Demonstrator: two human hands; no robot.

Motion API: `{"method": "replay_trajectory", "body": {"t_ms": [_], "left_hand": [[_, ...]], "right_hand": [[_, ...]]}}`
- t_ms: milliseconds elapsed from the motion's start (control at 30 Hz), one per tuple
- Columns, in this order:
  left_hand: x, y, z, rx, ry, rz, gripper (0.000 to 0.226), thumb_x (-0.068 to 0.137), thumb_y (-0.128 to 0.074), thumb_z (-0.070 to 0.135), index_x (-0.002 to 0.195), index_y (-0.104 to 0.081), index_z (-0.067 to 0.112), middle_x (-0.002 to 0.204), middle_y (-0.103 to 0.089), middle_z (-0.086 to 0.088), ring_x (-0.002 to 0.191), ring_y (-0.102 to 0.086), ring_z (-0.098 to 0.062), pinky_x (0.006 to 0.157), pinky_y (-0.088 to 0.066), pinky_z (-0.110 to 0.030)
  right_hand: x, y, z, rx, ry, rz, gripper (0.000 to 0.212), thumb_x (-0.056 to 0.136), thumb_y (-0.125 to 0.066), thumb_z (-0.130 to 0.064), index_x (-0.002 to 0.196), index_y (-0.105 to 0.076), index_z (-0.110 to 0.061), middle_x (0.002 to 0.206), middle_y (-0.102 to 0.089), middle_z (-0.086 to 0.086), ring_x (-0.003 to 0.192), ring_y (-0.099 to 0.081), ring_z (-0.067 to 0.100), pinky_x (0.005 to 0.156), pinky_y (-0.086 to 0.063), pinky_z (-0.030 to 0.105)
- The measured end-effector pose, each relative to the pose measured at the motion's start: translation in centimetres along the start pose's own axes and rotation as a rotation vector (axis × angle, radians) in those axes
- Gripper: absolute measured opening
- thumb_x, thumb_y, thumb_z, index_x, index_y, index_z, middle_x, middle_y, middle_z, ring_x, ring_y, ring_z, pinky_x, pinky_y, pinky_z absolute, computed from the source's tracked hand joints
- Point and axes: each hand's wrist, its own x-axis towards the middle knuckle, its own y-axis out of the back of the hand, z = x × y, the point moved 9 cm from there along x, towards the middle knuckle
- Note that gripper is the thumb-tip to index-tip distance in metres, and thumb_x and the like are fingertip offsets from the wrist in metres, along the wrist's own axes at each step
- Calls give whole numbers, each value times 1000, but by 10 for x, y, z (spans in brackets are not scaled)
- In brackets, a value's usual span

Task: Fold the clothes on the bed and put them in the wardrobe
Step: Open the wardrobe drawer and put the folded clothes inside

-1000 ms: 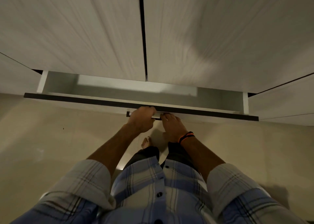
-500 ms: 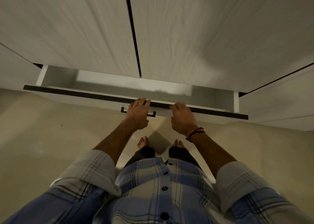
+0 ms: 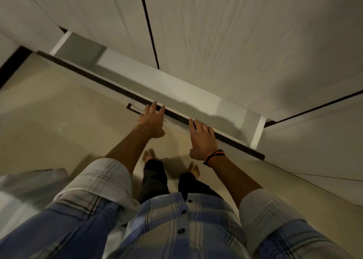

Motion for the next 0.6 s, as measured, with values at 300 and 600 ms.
{"method": "replay_trajectory", "body": {"t_ms": [300, 600], "left_hand": [[-52, -52, 50, -66, -1, -9, 109, 81, -76, 40, 156, 2, 27, 161, 22, -10, 149, -4, -39, 117, -20, -52], [-101, -93, 55, -217, 95, 1, 105, 84, -72, 41, 157, 1, 22, 160, 25, -13, 147, -16, -42, 114, -30, -51]], "right_hand": [[-32, -15, -8, -11, 124, -77, 115, 73, -77, -28, 156, 0, -8, 159, -16, 10, 142, -26, 32, 114, -29, 42], [-95, -50, -1, -21, 161, -119, 116, 71, -76, -25, 156, 1, -9, 157, -18, 11, 137, -31, 32, 109, -34, 40]]}}
